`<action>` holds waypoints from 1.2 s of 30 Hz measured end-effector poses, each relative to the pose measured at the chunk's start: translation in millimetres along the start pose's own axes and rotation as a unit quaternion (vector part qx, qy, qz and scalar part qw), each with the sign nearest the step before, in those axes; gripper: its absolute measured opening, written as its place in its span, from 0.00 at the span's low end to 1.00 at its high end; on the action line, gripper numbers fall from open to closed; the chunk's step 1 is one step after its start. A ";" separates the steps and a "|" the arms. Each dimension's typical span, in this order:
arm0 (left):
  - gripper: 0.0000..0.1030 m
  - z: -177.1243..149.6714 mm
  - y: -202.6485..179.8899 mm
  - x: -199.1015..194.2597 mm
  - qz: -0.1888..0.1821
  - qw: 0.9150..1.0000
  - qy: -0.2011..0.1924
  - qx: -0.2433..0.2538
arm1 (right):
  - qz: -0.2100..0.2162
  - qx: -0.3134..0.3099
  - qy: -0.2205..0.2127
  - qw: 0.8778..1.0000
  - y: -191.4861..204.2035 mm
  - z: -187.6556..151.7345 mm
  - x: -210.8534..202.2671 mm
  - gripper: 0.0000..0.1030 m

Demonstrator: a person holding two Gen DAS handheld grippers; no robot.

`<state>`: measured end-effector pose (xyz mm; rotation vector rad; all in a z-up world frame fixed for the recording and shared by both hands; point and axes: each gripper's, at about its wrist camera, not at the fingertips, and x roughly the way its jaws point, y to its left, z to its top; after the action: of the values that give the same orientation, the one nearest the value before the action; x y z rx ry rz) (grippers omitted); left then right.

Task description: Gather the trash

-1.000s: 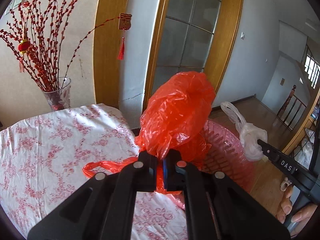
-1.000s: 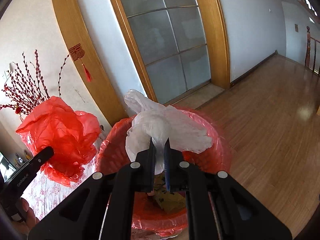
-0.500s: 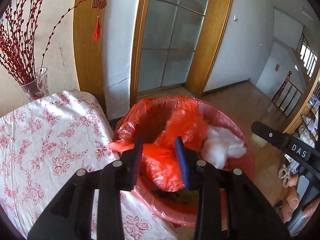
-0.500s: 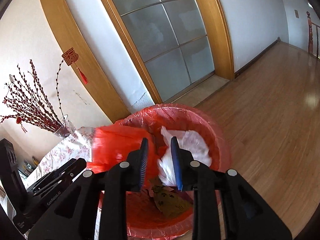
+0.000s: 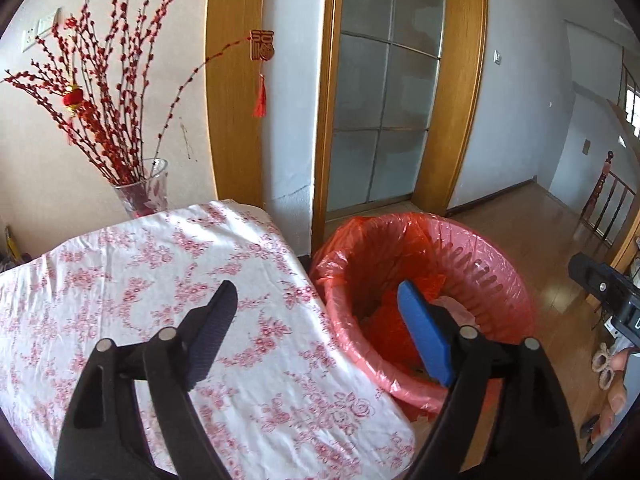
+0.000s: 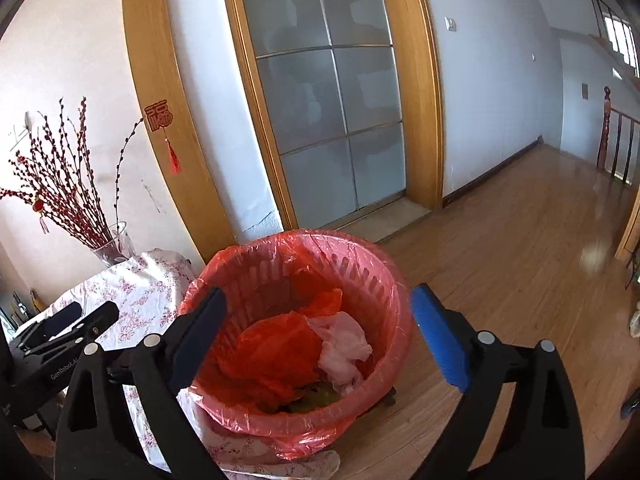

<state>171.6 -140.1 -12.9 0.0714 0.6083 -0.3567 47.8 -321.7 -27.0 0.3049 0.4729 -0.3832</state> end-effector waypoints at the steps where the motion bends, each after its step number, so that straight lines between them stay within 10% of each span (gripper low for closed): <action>1: 0.87 -2.7 2.8 -8.1 0.011 1.000 -0.007 0.002 | -0.005 -0.004 -0.005 1.000 3.2 -1.9 -5.0 0.93; 14: 0.96 -50.5 49.0 -116.5 0.121 0.989 -0.086 -0.017 | -0.017 -0.056 -0.048 0.997 45.7 -40.3 -72.2 0.98; 36: 0.96 -103.5 69.1 -179.6 0.130 0.984 -0.113 -0.041 | -0.010 -0.101 -0.084 0.991 80.2 -82.9 -129.1 0.98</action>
<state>2.3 -2.8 2.1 0.0296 0.3812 -0.0829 -55.9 -183.4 -18.0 0.0709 0.3472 -0.3743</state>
